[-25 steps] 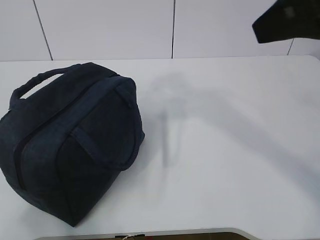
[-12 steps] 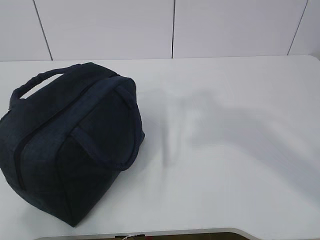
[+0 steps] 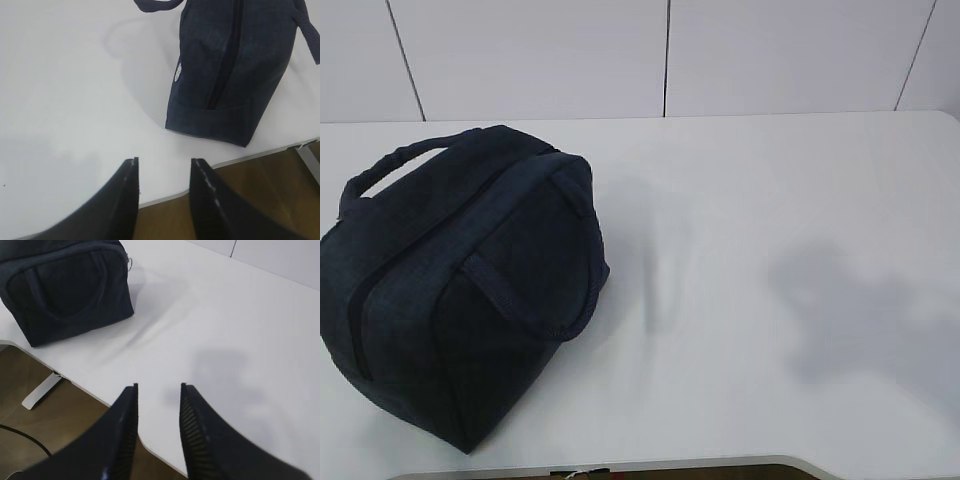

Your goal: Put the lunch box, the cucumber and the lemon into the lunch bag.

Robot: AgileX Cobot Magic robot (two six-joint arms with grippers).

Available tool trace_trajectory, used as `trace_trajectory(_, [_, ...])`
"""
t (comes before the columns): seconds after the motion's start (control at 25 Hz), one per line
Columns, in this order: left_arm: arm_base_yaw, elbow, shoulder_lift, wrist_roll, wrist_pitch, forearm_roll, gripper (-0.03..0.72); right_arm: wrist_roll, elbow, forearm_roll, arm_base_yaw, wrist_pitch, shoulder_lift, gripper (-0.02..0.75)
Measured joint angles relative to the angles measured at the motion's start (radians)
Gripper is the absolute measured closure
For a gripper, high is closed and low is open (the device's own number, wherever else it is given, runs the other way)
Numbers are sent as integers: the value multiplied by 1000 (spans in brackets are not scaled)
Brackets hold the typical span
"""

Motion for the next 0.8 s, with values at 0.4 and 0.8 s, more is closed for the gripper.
trace_trajectory(0.4, [0, 0, 0, 0, 0, 0, 446, -2, 114, -31, 0, 115, -227, 494])
trace_trajectory(0.8, [0, 0, 0, 0, 0, 0, 446, -46, 271, -31, 0, 115, -390, 494])
